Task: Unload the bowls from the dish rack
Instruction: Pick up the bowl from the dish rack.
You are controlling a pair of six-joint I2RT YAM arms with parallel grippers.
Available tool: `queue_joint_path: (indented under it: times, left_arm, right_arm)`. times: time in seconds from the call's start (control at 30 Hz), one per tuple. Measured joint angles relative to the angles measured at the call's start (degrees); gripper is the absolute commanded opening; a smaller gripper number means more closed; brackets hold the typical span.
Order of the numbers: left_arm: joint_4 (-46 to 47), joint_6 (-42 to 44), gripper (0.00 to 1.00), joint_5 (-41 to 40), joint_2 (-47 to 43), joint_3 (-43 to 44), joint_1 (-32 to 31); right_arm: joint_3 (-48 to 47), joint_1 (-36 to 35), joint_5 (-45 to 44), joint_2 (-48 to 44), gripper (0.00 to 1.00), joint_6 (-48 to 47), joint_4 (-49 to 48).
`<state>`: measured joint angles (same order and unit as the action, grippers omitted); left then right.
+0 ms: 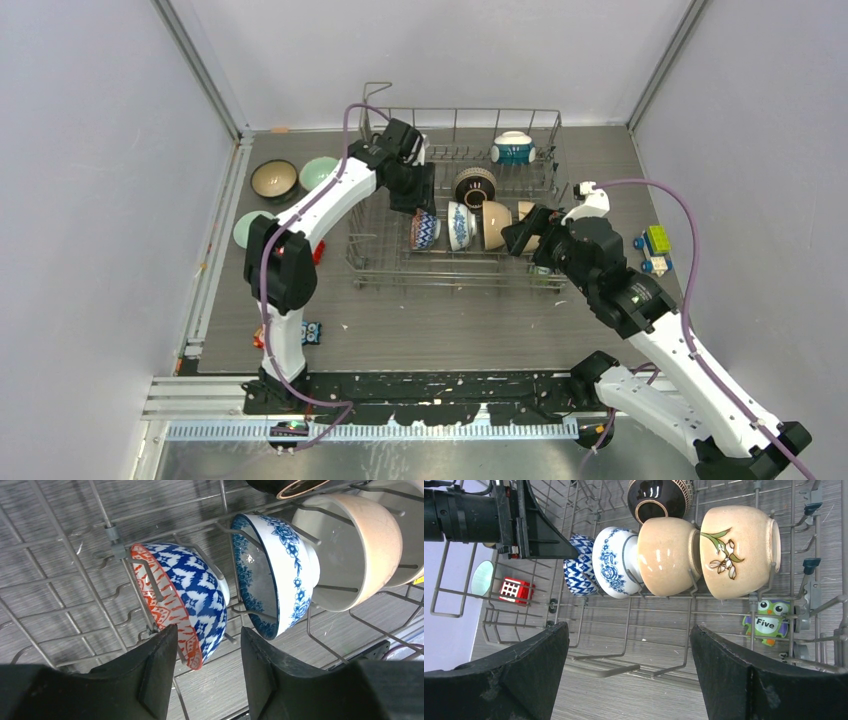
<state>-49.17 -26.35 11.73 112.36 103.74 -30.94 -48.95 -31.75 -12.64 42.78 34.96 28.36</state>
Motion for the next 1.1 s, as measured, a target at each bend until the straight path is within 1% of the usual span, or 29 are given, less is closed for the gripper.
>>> queue_joint_path:
  times: [0.47,0.6,0.77,0.93,1.03,1.1]
  left_arm:
    - [-2.1,0.0,0.35,2.6,2.3,1.2,0.0]
    - [-1.6,-0.2,0.30,3.7,2.3,0.8,0.5]
    - [0.9,-1.0,0.25,6.9,2.3,-1.7,1.6]
    - [2.6,-2.4,0.13,9.8,2.3,-3.2,2.1]
    - [3.3,-3.7,0.02,11.9,2.0,-4.0,2.5]
    - [3.7,-4.1,0.00,13.0,1.9,-4.3,2.6]
  right_arm:
    - [0.0,0.0,-0.3,0.5,0.94,-0.3,0.0]
    - [0.0,0.0,-0.3,0.5,0.94,-0.4,0.0]
    - [0.0,0.0,-0.5,0.2,0.94,-0.4,0.0]
    - [0.0,0.0,-0.8,-0.2,0.94,-0.4,0.0]
    - [0.0,0.0,-1.0,-0.3,0.94,-0.6,0.0]
    - [0.0,0.0,-1.1,-0.3,0.94,-0.6,0.0]
